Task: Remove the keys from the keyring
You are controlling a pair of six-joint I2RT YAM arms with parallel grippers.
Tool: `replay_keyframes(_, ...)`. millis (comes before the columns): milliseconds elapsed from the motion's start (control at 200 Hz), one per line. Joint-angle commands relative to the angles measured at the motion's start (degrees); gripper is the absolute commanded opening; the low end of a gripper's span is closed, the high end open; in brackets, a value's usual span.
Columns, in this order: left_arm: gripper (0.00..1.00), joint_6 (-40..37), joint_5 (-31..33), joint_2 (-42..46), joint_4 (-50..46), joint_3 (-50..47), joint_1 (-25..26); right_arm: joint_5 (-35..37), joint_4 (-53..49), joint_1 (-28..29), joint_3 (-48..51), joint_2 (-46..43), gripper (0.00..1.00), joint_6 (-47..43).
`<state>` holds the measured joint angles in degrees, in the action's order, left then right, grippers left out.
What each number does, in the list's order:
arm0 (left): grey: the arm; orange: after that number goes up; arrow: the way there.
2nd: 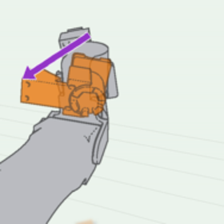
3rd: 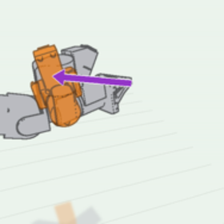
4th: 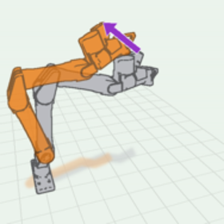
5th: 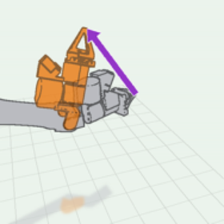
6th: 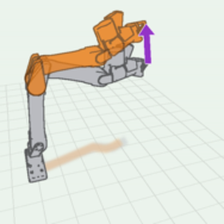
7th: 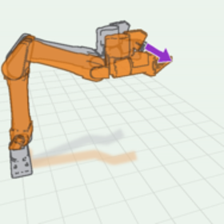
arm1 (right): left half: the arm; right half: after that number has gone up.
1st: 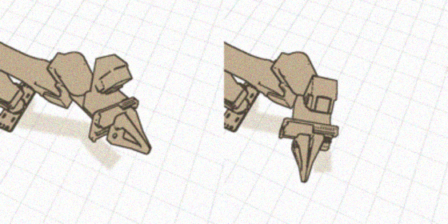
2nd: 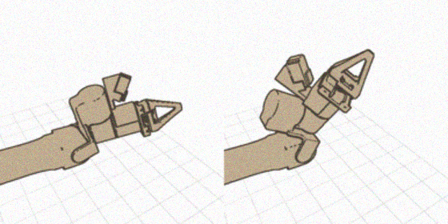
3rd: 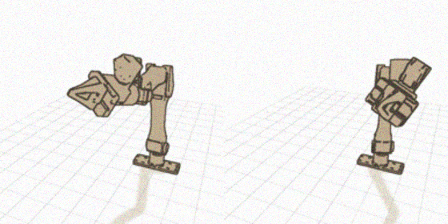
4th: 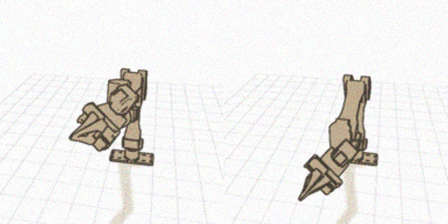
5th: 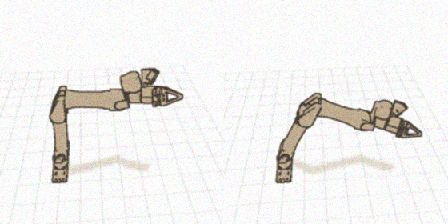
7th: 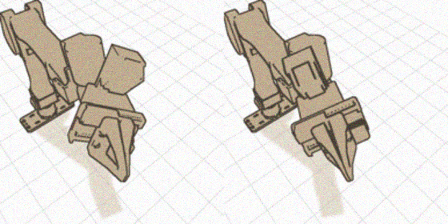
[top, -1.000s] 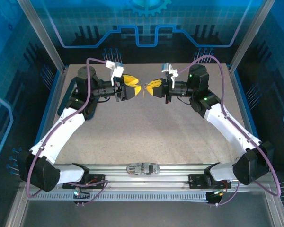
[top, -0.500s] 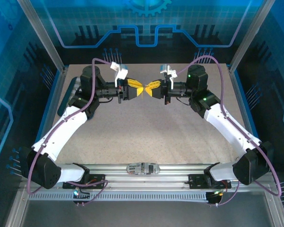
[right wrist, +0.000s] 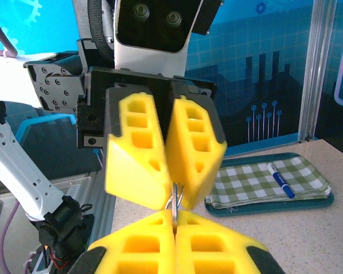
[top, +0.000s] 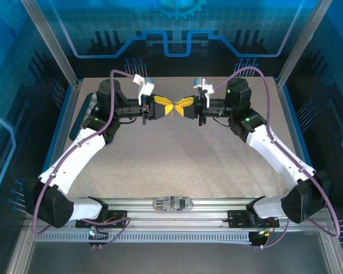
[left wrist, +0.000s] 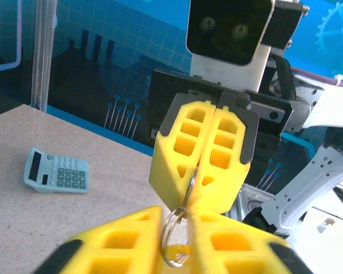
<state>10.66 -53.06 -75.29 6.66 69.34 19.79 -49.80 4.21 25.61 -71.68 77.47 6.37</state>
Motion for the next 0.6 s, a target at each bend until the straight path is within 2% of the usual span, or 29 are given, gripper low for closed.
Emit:
replay_keyframes(0, 0.09, 1.03, -1.86, 0.75, 2.92, 0.7, 0.29, -0.27, -0.68, 0.79, -1.27, -0.74, 0.0, -0.83)
replay_keyframes(105, 0.0, 1.21, -2.07, 0.92, 2.92, 0.57, 0.29, -0.21, -0.58, 0.82, -1.09, -1.03, 0.0, -1.0)
replay_keyframes(275, 0.0, 2.82, -2.2, 1.19, 4.58, -0.19, -0.06, -0.12, 0.4, 0.8, -0.51, -1.51, 0.0, -1.01)
replay_keyframes(595, 0.0, 19.7, -0.17, 0.58, 22.39, -4.55, -4.27, 0.46, 9.48, 1.45, 6.17, -5.18, 0.0, -2.35)
